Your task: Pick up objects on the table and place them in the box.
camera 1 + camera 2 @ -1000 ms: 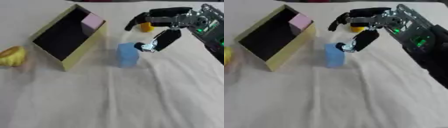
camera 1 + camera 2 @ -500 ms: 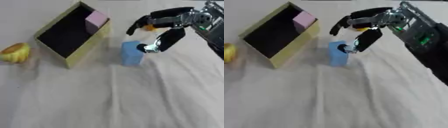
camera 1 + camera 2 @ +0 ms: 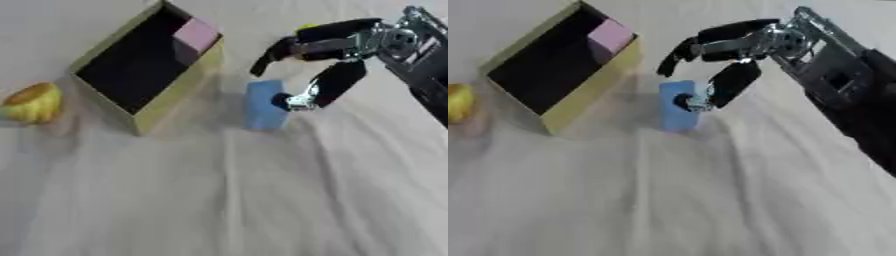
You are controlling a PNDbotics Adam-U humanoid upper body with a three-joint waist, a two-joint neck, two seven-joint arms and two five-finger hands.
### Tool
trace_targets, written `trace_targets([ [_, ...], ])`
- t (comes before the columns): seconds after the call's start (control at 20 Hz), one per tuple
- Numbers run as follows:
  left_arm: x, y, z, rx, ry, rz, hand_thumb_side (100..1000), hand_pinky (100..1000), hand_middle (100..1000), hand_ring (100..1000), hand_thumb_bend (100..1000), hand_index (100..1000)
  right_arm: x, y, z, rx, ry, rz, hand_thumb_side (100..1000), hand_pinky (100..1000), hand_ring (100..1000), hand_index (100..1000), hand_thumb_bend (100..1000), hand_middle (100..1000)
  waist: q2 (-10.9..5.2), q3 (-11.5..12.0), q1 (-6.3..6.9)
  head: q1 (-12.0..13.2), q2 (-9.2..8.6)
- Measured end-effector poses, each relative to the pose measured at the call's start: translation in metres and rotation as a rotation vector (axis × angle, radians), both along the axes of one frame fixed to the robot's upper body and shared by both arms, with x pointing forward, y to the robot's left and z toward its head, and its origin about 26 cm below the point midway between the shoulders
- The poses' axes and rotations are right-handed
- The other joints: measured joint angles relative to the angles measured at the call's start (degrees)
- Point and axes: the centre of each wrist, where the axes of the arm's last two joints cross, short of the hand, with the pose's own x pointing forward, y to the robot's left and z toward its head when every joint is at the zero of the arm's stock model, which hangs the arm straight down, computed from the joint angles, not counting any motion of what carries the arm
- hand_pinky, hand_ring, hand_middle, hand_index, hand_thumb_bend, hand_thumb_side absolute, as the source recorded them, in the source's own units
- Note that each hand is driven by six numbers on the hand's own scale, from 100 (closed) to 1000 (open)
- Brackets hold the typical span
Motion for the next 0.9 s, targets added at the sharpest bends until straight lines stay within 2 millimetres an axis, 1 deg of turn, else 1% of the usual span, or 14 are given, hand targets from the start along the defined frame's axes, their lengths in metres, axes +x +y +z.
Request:
trace_targets([
  [0.35,0.0,0.0,0.0,0.001,0.0,-0.007,584,644,651,661,143,799,0.01,-0.002,-0.01,-0.03,0.014,-0.009,480,982,1000,944,255,871,0.3,0.25,-0.01,0.08,0.58],
  [0.6,0.0,-0.001,0.0,0.004,0.004,-0.015,586,643,649,659,140,799,0.012,-0.002,-0.011,-0.06,0.008,-0.003,475,976,1000,941,274,871,0.35,0.25,-0.01,0.11,1.1],
  [0.9,0.0,-0.002,0.001,0.005,0.003,-0.02,590,643,647,656,136,797,0.018,-0.003,-0.017,-0.079,0.004,-0.019,491,976,1000,943,264,873,0.65,0.3,-0.01,0.13,1.56],
])
